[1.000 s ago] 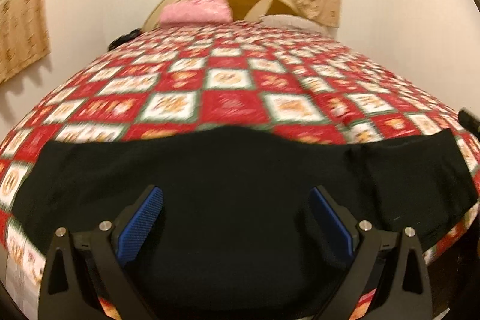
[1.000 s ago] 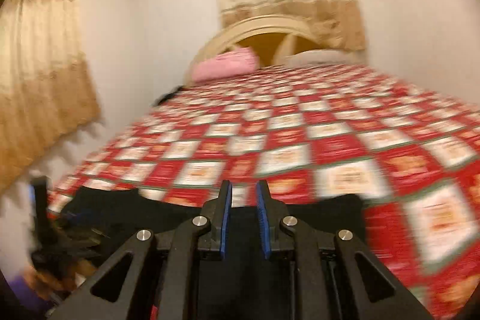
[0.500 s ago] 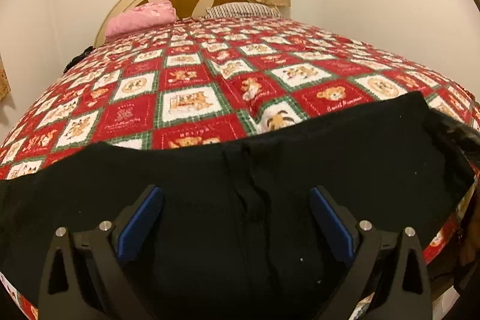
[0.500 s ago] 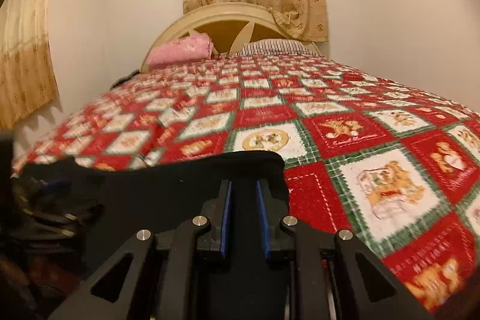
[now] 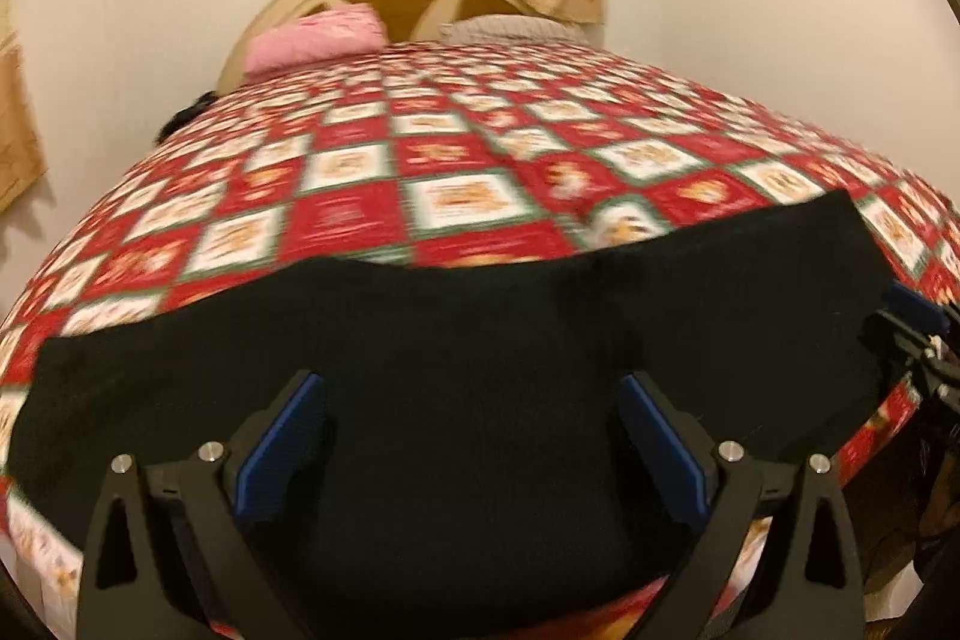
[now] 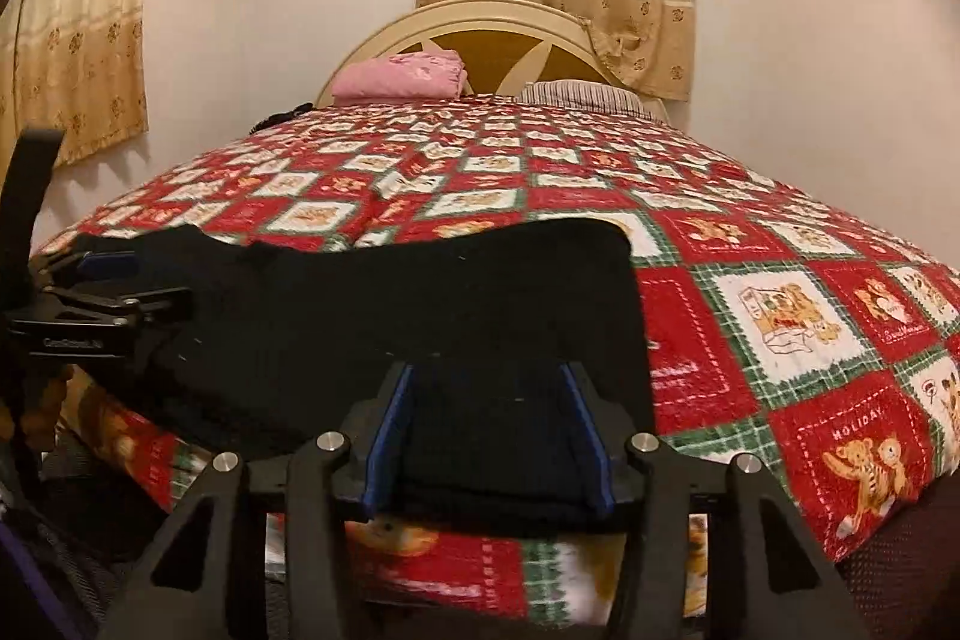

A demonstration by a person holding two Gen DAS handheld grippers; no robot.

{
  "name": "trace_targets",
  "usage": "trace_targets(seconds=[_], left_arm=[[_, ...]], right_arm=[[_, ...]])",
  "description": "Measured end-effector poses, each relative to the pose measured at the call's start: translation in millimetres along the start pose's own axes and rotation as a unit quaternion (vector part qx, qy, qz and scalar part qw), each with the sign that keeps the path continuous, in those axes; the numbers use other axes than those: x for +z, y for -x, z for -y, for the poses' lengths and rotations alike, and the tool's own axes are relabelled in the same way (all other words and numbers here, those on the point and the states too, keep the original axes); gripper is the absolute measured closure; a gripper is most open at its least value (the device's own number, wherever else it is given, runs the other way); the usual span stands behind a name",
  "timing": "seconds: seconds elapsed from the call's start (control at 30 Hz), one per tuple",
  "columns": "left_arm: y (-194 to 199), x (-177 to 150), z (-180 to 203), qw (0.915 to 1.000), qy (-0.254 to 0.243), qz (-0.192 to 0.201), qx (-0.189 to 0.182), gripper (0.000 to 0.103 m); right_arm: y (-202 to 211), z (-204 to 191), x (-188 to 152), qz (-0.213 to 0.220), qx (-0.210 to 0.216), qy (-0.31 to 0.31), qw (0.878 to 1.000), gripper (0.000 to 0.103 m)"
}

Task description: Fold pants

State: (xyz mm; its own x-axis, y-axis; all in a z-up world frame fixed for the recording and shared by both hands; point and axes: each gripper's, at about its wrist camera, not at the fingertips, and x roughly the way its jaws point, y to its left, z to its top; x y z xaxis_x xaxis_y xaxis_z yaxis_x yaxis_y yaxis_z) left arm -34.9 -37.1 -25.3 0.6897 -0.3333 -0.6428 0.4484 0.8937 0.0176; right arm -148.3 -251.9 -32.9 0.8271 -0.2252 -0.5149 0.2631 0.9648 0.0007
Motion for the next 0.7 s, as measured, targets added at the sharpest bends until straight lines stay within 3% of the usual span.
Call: trace_targets(seconds=[0.1,0.2,0.33,0.5,0.7], left_arm=[[16,-10,-44,0.9984,0.043,0.005,0.036,0.002],[31,-23,-92,0.9913,0.104,0.010,0.080,0.002],[47,-43,-151,0.9711,0.184,0.017,0.151,0.002],[43,-53,-181,0.9542,0.227,0.003,0.195,0.002],[26,-51,-187,0.9503,0.231,-0.019,0.208,0.003]], right_arm=[[6,-11,7,0.013,0.020,-0.008,1.000,0.051],[10,-28,17,0.027,0.042,-0.010,0.999,0.051],[4,-54,31,0.043,0.080,-0.011,0.996,0.051],[-15,-83,44,0.048,0.113,-0.019,0.992,0.051],[-36,-109,39,0.023,0.136,-0.028,0.990,0.051]])
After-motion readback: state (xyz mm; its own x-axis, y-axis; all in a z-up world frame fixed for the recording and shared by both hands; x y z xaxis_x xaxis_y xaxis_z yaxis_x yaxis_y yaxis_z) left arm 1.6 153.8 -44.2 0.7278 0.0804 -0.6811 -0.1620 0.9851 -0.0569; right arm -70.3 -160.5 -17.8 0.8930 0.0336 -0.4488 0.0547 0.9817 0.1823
